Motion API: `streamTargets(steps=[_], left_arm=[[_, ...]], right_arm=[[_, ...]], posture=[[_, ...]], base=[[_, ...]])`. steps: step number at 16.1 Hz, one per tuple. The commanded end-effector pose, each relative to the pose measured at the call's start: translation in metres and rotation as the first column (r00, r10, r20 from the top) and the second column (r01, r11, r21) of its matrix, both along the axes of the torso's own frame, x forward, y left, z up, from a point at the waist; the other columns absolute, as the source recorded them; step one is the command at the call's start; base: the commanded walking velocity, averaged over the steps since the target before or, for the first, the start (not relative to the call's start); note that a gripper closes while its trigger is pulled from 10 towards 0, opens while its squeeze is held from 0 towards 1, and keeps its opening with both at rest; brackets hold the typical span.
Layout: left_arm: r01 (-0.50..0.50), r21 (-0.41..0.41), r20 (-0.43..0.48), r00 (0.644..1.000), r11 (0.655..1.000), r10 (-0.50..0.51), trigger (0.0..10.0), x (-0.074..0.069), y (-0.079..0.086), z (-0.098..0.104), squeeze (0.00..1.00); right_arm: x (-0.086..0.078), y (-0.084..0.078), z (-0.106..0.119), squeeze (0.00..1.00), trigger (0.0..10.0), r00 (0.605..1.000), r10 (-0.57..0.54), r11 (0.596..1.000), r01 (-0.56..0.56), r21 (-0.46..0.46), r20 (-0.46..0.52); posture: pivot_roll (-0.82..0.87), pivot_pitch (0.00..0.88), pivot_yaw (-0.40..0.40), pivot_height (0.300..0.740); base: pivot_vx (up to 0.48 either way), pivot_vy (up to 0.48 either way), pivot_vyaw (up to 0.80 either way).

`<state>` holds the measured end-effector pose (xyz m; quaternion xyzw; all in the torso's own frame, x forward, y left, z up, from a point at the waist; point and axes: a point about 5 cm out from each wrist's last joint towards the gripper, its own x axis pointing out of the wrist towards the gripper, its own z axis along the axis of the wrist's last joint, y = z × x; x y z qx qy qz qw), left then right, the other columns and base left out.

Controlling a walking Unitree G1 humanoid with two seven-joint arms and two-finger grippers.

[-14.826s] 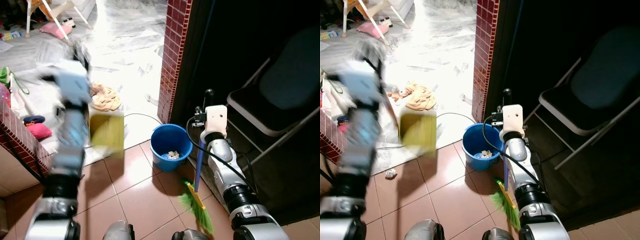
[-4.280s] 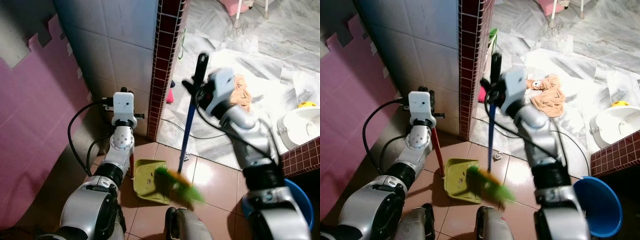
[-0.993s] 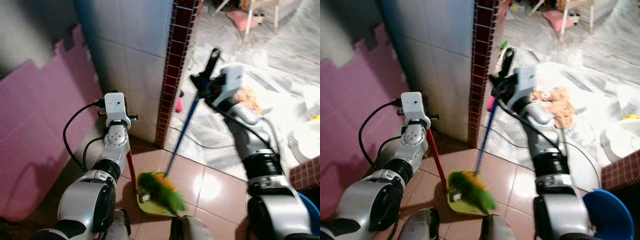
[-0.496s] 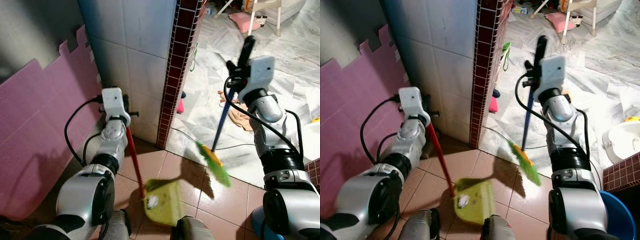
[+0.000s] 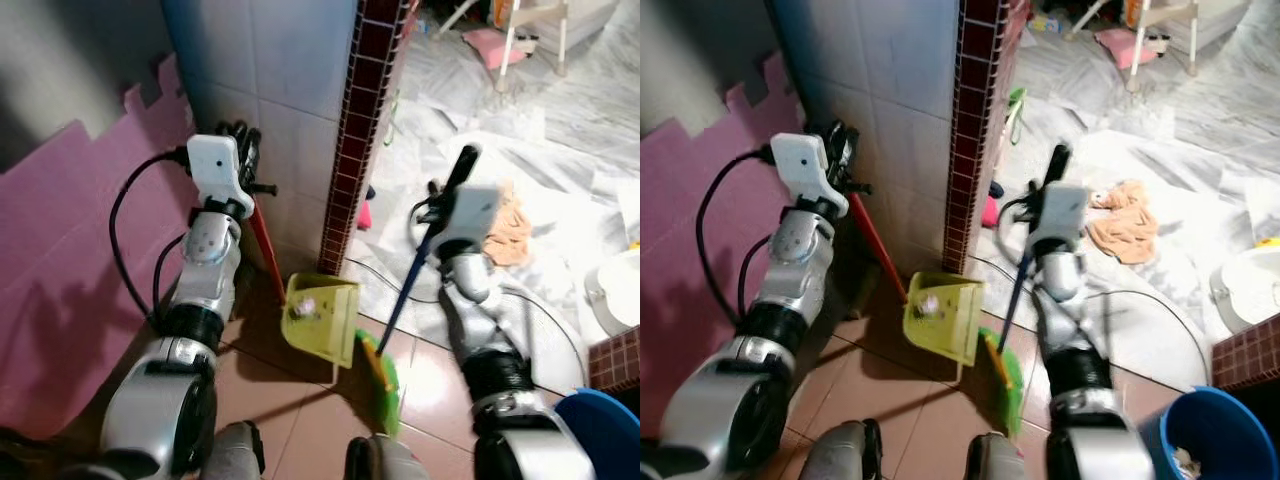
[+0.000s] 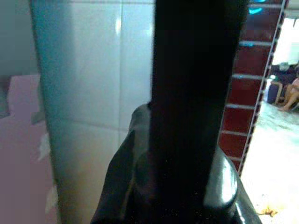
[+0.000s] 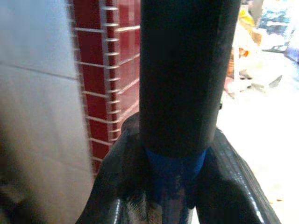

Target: Sweep floor

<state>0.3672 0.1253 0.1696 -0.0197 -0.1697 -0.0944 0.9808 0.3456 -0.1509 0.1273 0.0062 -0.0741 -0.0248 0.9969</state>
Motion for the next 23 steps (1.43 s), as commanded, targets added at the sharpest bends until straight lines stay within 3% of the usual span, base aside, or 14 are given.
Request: streamTargets(steps=[1, 6, 10, 19, 23], left_arm=[[0.042, 0.016, 0.061, 0.997, 0.999, -0.043, 10.0, -0.004, -0.002, 0.013, 0.00], [0.091, 0.053, 0.047, 0.994, 0.994, -0.094, 10.0, -0.018, -0.009, 0.010, 0.00], [0.118, 0.053, 0.014, 0.993, 0.992, -0.119, 10.0, -0.029, -0.012, 0.006, 0.00], [0.102, 0.016, -0.039, 0.994, 0.995, -0.102, 10.0, -0.037, -0.018, 0.003, 0.00], [0.095, -0.002, -0.056, 0.994, 0.995, -0.095, 10.0, -0.037, -0.020, 0.001, 0.00]], right_arm=[[0.000, 0.009, 0.009, 0.00, 10.0, 0.999, 0.005, 1.000, -0.006, 0.023, 0.054], [-0.002, 0.023, 0.005, 0.00, 10.0, 0.999, 0.006, 1.000, -0.007, 0.013, 0.046], [-0.001, 0.021, 0.002, 0.00, 10.0, 0.999, -0.016, 1.000, 0.016, 0.014, 0.039], [0.007, 0.015, 0.007, 0.00, 10.0, 0.998, -0.053, 0.998, 0.053, -0.021, 0.023], [0.014, 0.014, 0.013, 0.00, 10.0, 0.996, -0.093, 0.994, 0.093, 0.065, 0.002]], posture=[[-0.01, 0.000, 0.006, 0.740], [0.01, 0.000, 0.018, 0.740], [0.02, 0.000, 0.018, 0.740], [0.00, 0.002, -0.013, 0.740], [-0.01, 0.008, -0.019, 0.740]], base=[[0.000, 0.000, 0.00], [0.000, 0.000, -0.31], [0.000, 0.000, -0.72], [0.000, -0.165, -0.62], [0.000, -0.293, -0.80]])
